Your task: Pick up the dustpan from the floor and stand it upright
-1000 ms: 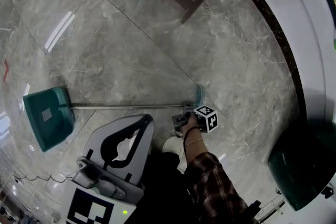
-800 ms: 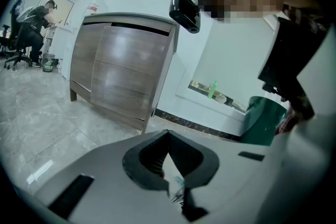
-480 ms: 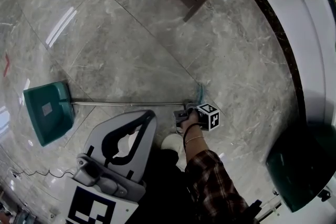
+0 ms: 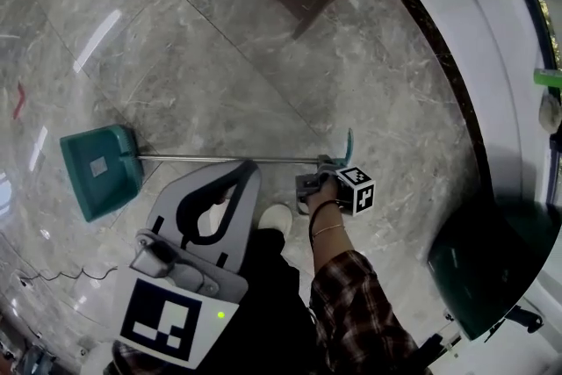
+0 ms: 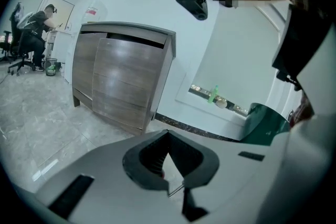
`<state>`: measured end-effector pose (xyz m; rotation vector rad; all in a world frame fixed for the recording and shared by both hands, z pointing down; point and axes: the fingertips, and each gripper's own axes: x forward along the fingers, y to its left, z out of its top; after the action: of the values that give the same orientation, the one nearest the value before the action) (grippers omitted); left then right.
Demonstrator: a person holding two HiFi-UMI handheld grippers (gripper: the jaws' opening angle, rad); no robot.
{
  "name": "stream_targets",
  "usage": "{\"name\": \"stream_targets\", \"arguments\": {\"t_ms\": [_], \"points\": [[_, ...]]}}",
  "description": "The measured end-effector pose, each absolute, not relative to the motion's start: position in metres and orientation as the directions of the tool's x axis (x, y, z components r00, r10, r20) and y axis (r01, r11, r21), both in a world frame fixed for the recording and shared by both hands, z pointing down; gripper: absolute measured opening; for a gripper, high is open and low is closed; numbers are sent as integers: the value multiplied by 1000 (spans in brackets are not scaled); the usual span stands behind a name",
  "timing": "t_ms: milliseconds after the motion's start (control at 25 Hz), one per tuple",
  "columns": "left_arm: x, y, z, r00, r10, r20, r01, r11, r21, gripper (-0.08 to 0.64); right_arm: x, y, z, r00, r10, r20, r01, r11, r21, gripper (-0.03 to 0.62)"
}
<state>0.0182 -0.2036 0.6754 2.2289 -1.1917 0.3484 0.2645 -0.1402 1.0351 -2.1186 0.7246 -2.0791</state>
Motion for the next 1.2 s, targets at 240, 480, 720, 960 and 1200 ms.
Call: {"name": "stream_targets", "arguments": {"t_ms": [240,480,720,960,1200], "points": [[29,-216,622,546,-663,511,-835,-379,400,0,272,-163,932,7,-446,895,-342,-842,-417,80],[24,-234,564,519,-691,503,-851,-363,378,0,271,-182,831,20,-505,863,-426,-785,-449,80],[17,-247,506,505,-711,490,-858,-353,372,0,260,-193,746,24,-556,831,-490,-731,-475,81],[16,-254,453,505,-727,465,-857,-359,369,0,257,-204,671,49,-612,789,-582,-659,-475,83],[-5,-258,409,470,-765,441,-873,-327,362,0,204,-215,611,-60,-650,758,-762,-461,-456,83]]}}
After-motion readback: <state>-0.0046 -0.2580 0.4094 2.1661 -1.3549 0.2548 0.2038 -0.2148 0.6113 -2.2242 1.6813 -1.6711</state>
